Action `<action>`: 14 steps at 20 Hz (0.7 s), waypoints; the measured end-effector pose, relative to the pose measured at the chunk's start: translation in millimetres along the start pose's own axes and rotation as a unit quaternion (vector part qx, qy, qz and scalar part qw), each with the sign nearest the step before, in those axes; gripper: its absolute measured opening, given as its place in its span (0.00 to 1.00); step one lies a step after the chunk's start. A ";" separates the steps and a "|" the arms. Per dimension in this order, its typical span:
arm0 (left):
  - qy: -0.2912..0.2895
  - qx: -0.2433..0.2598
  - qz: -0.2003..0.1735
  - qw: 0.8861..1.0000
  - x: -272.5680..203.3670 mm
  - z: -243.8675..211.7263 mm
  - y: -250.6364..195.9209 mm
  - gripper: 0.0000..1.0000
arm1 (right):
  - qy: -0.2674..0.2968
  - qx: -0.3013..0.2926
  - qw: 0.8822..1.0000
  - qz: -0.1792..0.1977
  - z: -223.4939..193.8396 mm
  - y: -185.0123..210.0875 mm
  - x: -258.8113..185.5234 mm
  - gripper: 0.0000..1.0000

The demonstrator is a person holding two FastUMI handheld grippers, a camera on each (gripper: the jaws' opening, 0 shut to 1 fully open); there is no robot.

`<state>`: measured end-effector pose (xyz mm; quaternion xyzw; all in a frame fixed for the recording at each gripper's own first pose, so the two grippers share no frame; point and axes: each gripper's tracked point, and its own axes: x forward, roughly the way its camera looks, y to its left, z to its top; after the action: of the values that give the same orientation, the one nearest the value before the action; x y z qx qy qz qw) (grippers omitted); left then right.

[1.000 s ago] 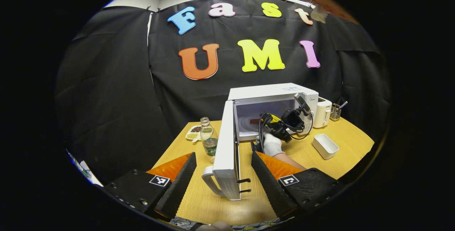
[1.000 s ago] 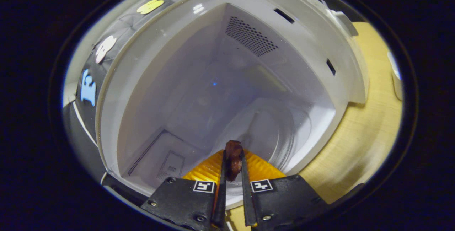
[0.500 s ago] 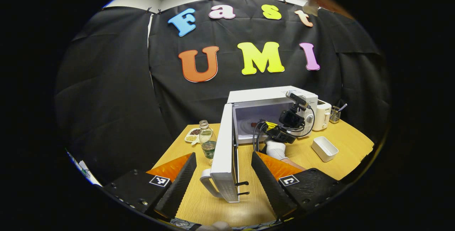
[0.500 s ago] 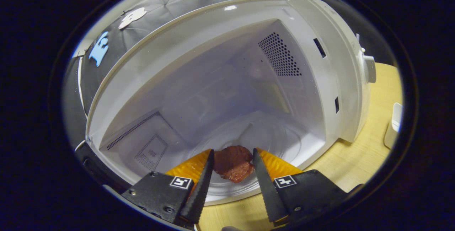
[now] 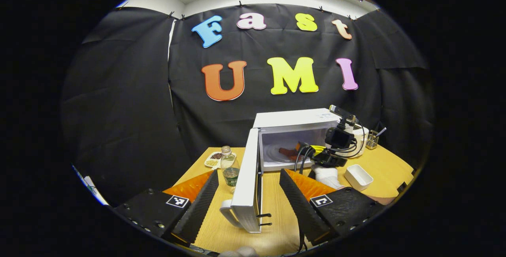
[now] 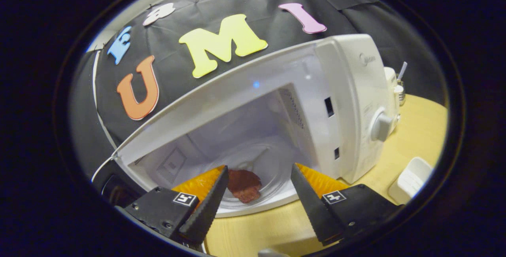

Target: Open the microwave oven with the left hand, put the food in, and close the microwave oven.

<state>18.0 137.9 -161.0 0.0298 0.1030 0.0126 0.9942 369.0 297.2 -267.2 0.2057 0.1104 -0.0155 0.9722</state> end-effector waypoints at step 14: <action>-0.042 0.004 -0.013 0.999 -13.7 40.2 -5.1 0.95 | -0.002 -0.093 0.996 -0.003 141.5 -111.1 -213.8 1.00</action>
<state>13.0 130.0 -119.2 0.0334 0.0620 -0.0018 0.9975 181.6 135.2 -138.0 0.1141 0.1101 -0.0089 0.9873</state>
